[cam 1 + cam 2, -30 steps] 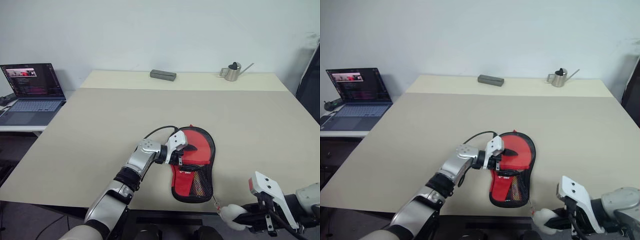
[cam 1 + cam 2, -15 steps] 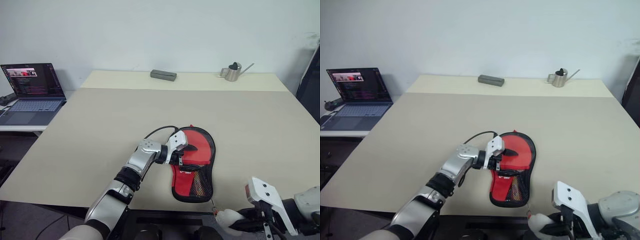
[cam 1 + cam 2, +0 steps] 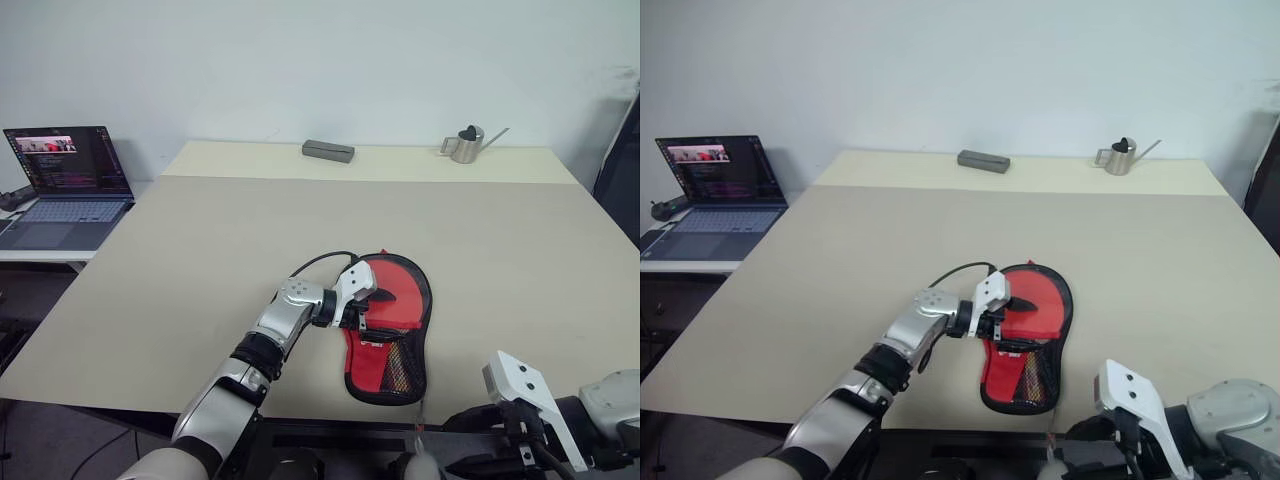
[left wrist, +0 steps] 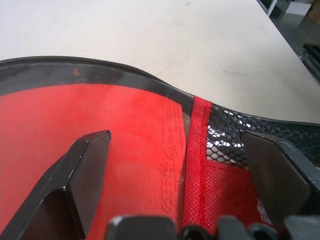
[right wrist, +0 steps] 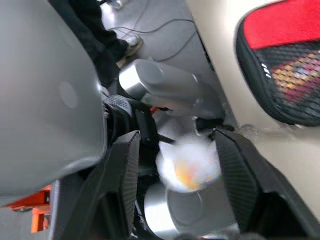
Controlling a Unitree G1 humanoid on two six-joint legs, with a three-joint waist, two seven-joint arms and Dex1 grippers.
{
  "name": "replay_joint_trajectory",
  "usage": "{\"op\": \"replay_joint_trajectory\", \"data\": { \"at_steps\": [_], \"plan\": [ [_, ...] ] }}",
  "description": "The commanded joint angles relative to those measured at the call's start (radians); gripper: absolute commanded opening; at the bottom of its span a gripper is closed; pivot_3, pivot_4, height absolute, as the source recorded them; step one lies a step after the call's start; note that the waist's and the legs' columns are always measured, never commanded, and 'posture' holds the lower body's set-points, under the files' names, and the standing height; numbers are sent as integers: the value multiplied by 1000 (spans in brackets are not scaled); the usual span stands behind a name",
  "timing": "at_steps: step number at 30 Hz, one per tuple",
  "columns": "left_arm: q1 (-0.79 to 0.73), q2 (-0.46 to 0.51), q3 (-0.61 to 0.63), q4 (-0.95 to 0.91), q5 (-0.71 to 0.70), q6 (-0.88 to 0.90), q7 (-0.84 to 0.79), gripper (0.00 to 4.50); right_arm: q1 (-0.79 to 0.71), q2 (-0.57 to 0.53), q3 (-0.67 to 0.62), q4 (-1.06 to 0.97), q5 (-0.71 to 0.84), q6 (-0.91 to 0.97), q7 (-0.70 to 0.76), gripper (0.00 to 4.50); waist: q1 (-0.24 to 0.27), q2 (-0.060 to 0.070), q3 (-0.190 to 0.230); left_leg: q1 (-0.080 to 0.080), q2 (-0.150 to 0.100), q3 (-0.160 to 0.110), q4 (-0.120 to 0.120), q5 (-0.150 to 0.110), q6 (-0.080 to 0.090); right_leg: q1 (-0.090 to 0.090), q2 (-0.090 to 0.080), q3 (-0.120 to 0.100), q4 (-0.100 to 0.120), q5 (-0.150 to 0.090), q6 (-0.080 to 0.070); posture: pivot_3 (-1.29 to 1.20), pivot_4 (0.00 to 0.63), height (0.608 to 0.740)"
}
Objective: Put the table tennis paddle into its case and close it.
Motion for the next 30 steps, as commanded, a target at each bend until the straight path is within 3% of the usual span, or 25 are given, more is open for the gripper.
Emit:
{"op": "replay_joint_trajectory", "data": {
  "at_steps": [1,6,16,24,30],
  "plan": [
    [53,10,-66,127,106,28,46,4500,-70,12,-51,8,79,-1,-30,2525,-1,0,0,0,0,0,0,0,-1,0,0,0,0,0,0,0,150,740],
    [53,7,-61,132,105,15,53,4500,-293,66,-24,177,113,2,-113,2525,0,0,0,1,1,0,0,-1,-2,1,-1,-1,-6,0,0,0,150,740],
    [64,-6,12,16,28,-24,54,4500,-480,215,128,478,-154,-227,-93,2525,1,1,0,-2,-1,0,-2,-1,4,0,-1,-3,-11,6,9,0,150,740],
    [204,155,110,-500,-82,133,41,4500,-639,373,200,762,-287,-395,-35,2525,-30,2,12,-8,-1,4,-9,-1,4,-8,1,3,-10,9,4,0,150,740],
    [357,285,298,-827,-200,320,177,4500,-819,474,198,1088,-356,-532,42,2525,-45,4,15,-16,0,5,-13,1,0,-21,1,6,-7,7,-1,0,150,740]
  ]
}}
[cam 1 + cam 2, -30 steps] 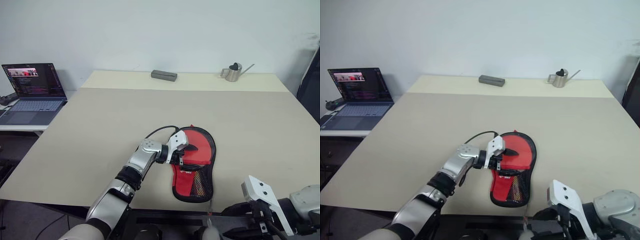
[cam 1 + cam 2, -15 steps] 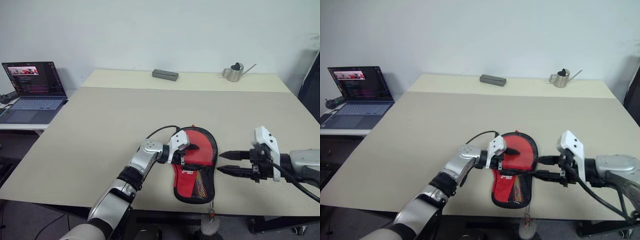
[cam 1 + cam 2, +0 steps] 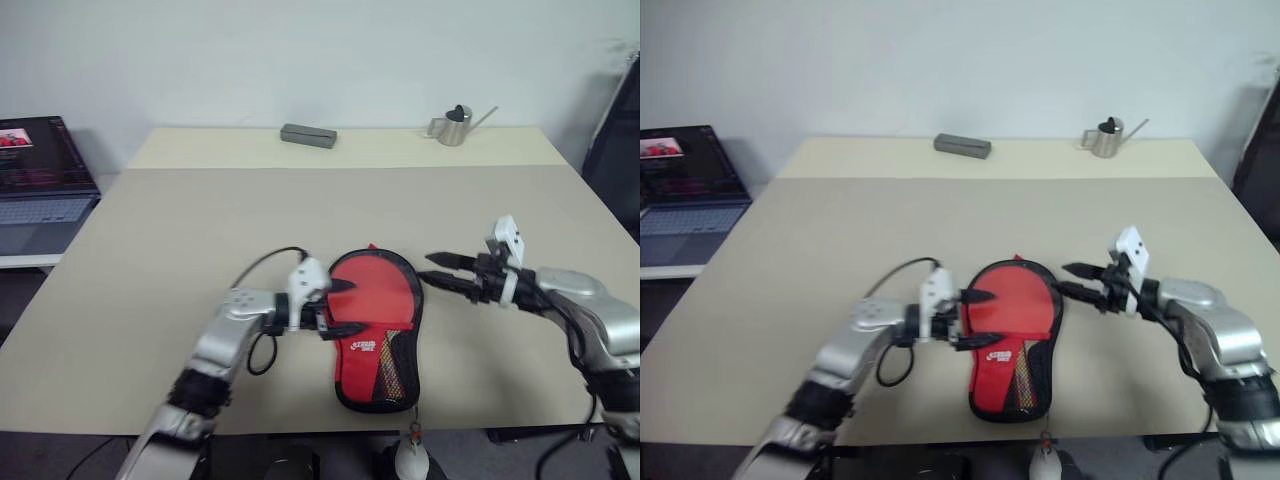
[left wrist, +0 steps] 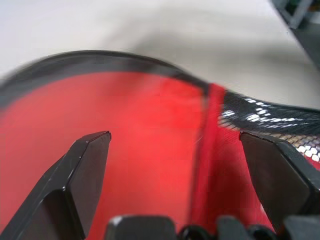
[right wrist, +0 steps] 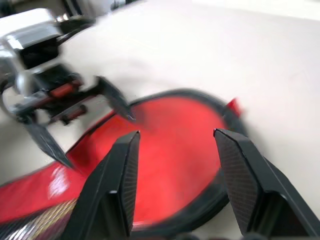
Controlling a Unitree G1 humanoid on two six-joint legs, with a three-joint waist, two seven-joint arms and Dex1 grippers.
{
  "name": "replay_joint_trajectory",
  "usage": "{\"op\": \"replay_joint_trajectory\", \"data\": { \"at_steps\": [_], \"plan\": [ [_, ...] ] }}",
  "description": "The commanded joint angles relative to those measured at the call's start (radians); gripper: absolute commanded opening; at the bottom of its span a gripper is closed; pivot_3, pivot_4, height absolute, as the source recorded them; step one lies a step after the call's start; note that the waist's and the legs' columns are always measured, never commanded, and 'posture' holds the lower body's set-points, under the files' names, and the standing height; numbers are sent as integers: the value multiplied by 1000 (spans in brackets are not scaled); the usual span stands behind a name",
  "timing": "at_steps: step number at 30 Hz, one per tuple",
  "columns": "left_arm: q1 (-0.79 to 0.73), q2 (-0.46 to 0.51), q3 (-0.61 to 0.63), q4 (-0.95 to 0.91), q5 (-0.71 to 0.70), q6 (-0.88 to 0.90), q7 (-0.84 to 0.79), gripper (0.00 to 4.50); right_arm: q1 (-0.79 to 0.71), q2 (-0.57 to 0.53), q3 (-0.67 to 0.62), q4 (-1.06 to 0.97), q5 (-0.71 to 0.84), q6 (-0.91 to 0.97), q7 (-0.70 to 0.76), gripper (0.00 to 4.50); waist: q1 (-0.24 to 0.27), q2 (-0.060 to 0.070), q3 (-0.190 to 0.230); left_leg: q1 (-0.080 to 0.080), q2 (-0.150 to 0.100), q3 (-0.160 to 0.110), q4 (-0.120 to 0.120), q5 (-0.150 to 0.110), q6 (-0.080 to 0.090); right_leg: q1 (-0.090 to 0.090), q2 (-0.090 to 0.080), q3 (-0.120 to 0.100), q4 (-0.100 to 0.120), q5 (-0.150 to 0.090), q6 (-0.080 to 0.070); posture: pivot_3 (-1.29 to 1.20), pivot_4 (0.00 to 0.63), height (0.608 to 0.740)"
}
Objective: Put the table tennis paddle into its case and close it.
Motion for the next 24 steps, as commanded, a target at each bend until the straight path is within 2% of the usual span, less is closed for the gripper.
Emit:
{"op": "replay_joint_trajectory", "data": {
  "at_steps": [1,4,9,11,17,24],
  "plan": [
    [49,22,94,-175,-77,96,87,4500,-72,15,-21,136,-45,-109,62,2525,2,1,1,-1,0,0,0,0,0,-1,0,0,0,0,0,0,150,740],
    [159,59,221,-282,-111,139,173,4500,-140,31,-31,271,-72,-162,100,2525,5,1,2,-4,0,1,0,0,0,-3,-1,-1,-1,0,0,0,150,740],
    [217,43,240,-352,-82,154,308,4500,-223,1,-45,506,-133,-271,194,2525,15,2,2,-4,0,1,0,0,0,-2,-1,-1,-1,0,0,0,150,740],
    [248,55,278,-352,-87,125,324,4500,-256,-1,-40,573,-170,-309,186,2525,17,2,2,-3,-1,1,0,0,0,-2,-1,-1,-1,0,0,0,150,740],
    [192,39,250,-274,-49,54,397,4500,-401,-39,-42,839,-262,-428,217,2525,16,3,3,-3,0,4,0,0,-1,-3,-1,0,1,0,-1,0,150,740],
    [189,32,231,-213,-34,-5,415,4500,-482,-41,-48,961,-314,-479,227,2525,10,3,3,-3,0,7,0,0,-1,-4,-1,3,2,0,0,0,150,740]
  ]
}}
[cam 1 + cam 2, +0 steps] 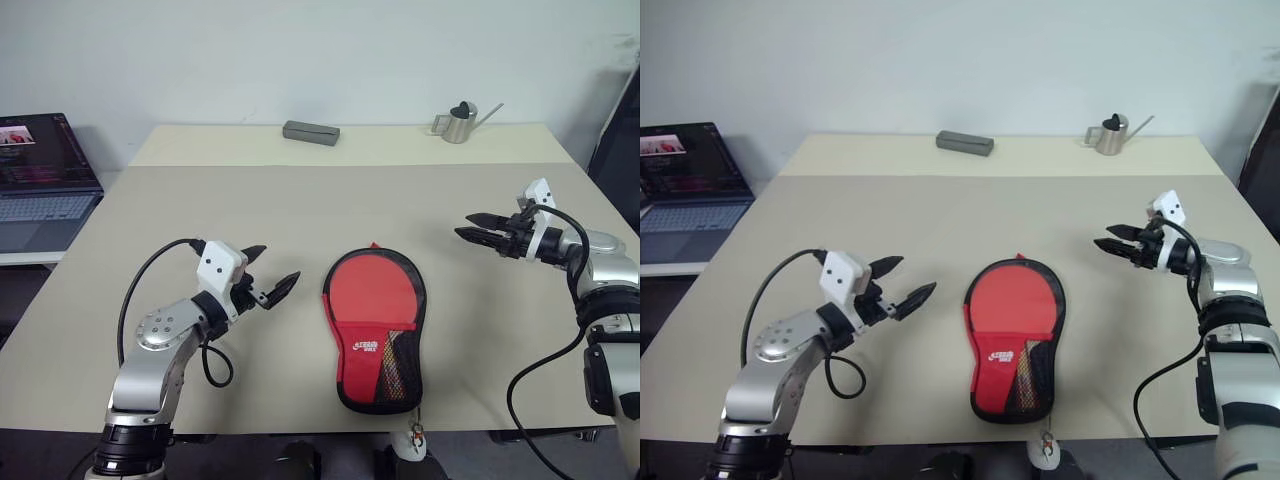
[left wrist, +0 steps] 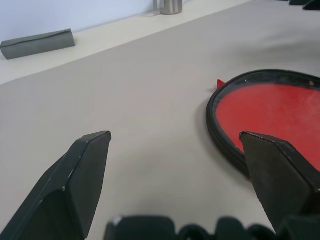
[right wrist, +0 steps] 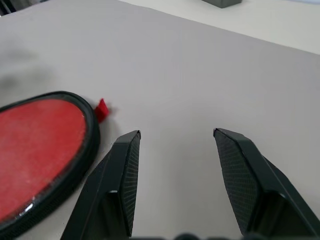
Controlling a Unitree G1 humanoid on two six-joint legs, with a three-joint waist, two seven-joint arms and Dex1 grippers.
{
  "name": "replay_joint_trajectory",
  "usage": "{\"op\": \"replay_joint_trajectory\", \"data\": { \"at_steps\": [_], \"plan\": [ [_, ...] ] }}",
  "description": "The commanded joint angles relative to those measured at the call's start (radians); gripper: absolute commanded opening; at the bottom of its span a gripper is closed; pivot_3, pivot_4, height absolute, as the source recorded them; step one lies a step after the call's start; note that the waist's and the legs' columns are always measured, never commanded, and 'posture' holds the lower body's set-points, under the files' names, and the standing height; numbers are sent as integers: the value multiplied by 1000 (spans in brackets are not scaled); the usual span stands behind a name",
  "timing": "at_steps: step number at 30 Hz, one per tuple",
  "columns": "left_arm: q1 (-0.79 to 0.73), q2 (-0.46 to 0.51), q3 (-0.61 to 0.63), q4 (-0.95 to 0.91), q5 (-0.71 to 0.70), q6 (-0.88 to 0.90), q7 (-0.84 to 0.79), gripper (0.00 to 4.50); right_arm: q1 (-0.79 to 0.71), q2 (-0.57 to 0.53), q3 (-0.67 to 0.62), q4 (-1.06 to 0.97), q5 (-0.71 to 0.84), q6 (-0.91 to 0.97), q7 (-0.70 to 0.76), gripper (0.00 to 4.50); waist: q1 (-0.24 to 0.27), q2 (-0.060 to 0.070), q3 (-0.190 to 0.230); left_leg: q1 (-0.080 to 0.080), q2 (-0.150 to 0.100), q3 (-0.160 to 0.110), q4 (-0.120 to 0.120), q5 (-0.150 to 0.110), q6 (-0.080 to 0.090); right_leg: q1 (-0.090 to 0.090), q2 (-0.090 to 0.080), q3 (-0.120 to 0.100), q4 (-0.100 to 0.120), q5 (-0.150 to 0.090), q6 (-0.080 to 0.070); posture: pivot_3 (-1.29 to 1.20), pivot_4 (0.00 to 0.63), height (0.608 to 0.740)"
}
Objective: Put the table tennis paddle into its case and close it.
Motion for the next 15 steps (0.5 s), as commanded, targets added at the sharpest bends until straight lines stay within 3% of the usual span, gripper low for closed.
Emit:
{"op": "replay_joint_trajectory", "data": {
  "at_steps": [1,11,15],
  "plan": [
    [-11,-6,-8,14,3,-44,5,4500,-51,-13,-32,34,-19,-36,4,2525,-1,0,0,0,0,1,0,0,0,-1,0,0,1,0,0,0,150,740],
    [-120,3,-60,188,17,-110,-55,4500,12,-22,-95,-61,12,-16,22,2525,-3,0,0,-1,1,10,3,0,0,-7,0,3,11,0,-1,0,150,740],
    [-125,9,-40,207,-7,-107,-70,4500,115,-29,-119,-233,38,48,2,2525,-8,0,0,-1,1,10,4,0,0,-7,0,3,11,0,-1,0,150,740]
  ]
}}
